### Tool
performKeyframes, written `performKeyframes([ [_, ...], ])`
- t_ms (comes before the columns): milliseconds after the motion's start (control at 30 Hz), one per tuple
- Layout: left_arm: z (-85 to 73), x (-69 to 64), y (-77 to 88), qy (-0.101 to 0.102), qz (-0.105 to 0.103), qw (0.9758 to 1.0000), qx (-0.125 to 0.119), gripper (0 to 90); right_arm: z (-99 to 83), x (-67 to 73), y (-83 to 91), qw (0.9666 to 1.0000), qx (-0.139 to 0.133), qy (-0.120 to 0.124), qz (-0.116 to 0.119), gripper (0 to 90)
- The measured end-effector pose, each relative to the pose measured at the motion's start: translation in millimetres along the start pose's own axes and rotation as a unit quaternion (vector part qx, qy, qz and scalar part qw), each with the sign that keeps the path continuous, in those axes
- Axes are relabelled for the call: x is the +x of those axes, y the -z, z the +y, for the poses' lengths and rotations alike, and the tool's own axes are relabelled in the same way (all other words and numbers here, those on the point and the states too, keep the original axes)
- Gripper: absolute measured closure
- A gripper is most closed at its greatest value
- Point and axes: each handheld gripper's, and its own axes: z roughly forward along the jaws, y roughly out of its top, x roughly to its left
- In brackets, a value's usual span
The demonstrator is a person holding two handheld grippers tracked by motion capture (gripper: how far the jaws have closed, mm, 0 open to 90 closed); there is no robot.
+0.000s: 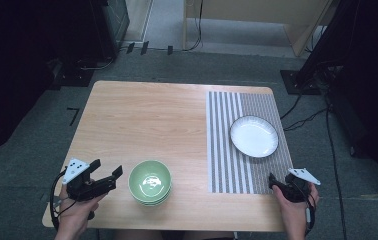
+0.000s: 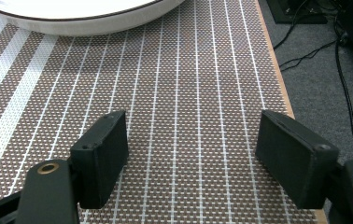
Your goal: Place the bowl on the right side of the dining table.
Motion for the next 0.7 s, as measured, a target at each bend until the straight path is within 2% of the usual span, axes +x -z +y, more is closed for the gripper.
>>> performKeyframes([
  [167,-1.9,-8.7,-2.5,-0.008,-0.013,0.9999,-0.001,21.5,0.0,0.0,0.0,1.0000,0.000,0.000,0.000,24.8],
  [200,-3.2,-12.0,-3.9,-0.011,-0.023,0.9997,0.001,23.5,0.0,0.0,0.0,1.0000,0.000,0.000,0.000,24.8],
  [333,-5.3,-18.4,-7.1,-0.020,-0.034,0.9992,0.008,25.2,0.0,0.1,0.0,1.0000,0.000,-0.001,0.000,24.8],
  [400,-6.8,-23.1,-8.7,-0.028,-0.033,0.9990,0.013,32.4,0.0,0.1,0.0,1.0000,0.000,-0.001,0.000,24.8],
  [433,-7.6,-25.5,-9.4,-0.031,-0.029,0.9990,0.015,32.4,0.0,0.1,0.0,1.0000,0.000,-0.001,0.000,24.8],
  [533,-9.9,-32.3,-11.8,-0.042,-0.020,0.9986,0.025,39.0,0.0,0.0,0.0,1.0000,0.000,-0.001,0.000,24.9],
  [567,-10.6,-34.1,-12.4,-0.048,-0.017,0.9983,0.027,44.2,0.0,0.0,0.0,1.0000,0.000,-0.001,0.000,25.0],
  [600,-11.5,-35.8,-13.2,-0.051,-0.018,0.9981,0.028,44.2,0.0,0.0,0.0,1.0000,0.000,-0.001,0.000,25.0],
  [633,-12.5,-37.3,-13.9,-0.054,-0.020,0.9979,0.030,51.6,0.0,0.1,0.1,1.0000,-0.001,-0.002,0.000,25.3],
  [667,-14.4,-40.1,-15.0,-0.062,-0.020,0.9974,0.032,54.9,-0.1,0.2,0.2,1.0000,-0.001,-0.003,-0.002,26.3],
  [700,-14.4,-40.1,-15.0,-0.062,-0.020,0.9974,0.032,58.8,-0.1,0.2,0.4,1.0000,-0.002,-0.007,-0.003,27.2],
])
